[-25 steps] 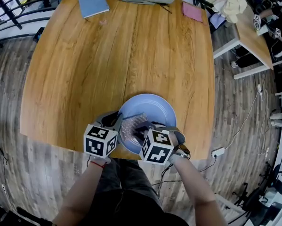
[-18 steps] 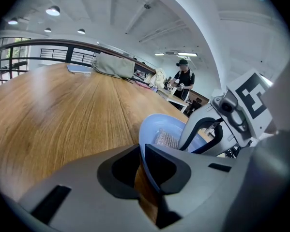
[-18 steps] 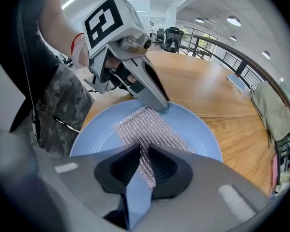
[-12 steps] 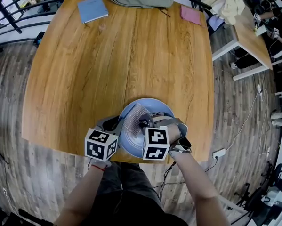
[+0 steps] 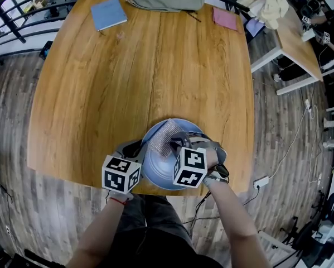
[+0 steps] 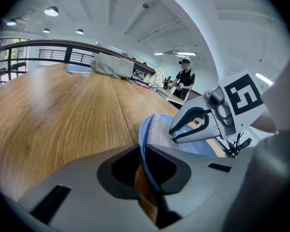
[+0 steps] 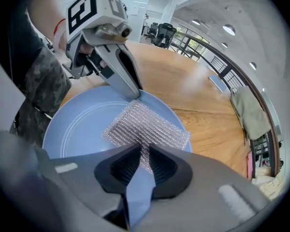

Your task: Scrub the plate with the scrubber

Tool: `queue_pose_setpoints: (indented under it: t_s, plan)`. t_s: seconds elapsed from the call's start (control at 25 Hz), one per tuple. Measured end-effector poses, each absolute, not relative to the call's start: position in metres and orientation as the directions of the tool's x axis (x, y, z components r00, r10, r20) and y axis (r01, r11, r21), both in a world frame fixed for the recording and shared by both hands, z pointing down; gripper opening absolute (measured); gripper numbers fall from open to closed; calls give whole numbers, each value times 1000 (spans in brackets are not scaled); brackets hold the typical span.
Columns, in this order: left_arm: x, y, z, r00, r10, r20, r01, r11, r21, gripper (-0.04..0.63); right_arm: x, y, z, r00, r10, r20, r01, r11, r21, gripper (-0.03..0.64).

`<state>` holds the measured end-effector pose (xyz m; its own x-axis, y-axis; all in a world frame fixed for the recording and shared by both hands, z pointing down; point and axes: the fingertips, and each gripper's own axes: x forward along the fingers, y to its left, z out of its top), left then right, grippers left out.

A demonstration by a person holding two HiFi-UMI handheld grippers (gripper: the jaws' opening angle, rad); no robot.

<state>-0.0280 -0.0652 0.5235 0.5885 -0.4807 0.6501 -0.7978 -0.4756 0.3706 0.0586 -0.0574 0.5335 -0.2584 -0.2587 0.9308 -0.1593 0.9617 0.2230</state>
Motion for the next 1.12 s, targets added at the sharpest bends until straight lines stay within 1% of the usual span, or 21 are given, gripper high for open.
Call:
queue_pose_setpoints:
  t_s: [0.16, 0.28, 0.44, 0.6, 0.84, 1.12]
  plan:
    - [-29, -65, 523, 584, -484, 652, -800, -477, 363, 34, 84, -70, 532, -202, -329, 922, -257, 927, 274, 64]
    - [-29, -64, 523, 576, -490, 655, -806, -475, 353, 34, 104, -71, 532, -173, -335, 926, -326, 907, 267, 63]
    - [-27, -67, 523, 570, -490, 660, -809, -474, 346, 31, 122, -60, 531, -151, -320, 935, -383, 891, 244, 60]
    - [-25, -69, 523, 566, -490, 663, -811, -476, 341, 28, 134, -35, 531, -140, -245, 959, -427, 889, 164, 58]
    - [-19, -73, 523, 575, -480, 662, -798, -506, 326, 18, 136, 10, 532, -179, -101, 979, -496, 868, -2, 58]
    - [-13, -76, 522, 579, -477, 661, -790, -528, 311, 12, 121, 53, 533, -156, 26, 987, -425, 901, -91, 58]
